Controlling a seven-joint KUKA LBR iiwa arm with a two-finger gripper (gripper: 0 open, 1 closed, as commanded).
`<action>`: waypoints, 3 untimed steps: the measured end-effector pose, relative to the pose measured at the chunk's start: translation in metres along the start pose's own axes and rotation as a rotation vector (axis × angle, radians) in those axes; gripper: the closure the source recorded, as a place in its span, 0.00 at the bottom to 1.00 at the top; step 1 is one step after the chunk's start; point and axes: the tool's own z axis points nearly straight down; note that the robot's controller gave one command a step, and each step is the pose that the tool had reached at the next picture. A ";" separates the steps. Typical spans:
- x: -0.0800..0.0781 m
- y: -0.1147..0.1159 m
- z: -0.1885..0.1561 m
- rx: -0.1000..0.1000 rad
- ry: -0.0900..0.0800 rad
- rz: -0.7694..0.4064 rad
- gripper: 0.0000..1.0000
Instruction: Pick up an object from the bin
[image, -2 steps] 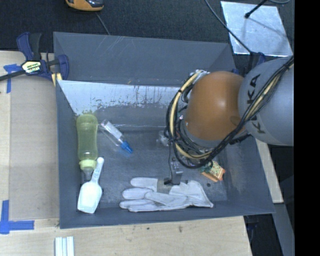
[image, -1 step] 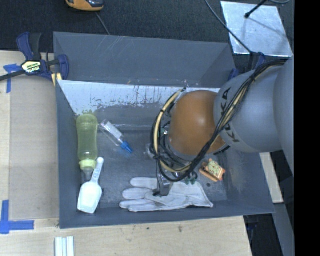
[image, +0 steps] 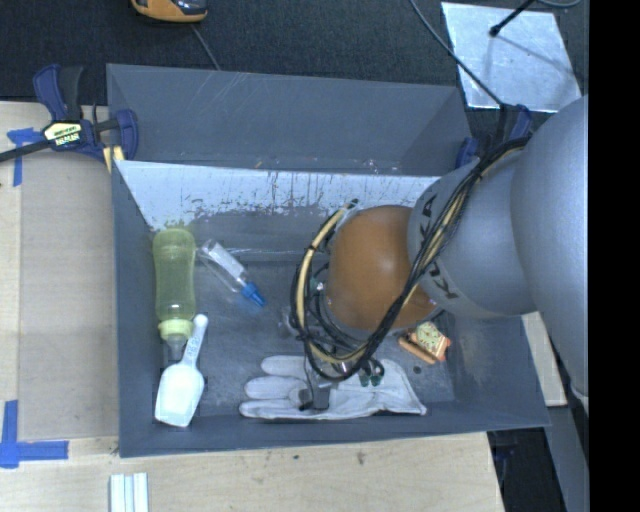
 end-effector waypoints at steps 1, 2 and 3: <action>0.009 -0.018 -0.003 0.001 -0.003 0.015 1.00; 0.009 -0.018 -0.003 0.001 -0.003 0.016 1.00; -0.003 -0.024 -0.121 0.001 -0.003 0.019 1.00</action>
Offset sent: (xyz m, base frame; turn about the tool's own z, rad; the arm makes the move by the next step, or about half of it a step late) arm 0.0000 0.0000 0.0000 0.0000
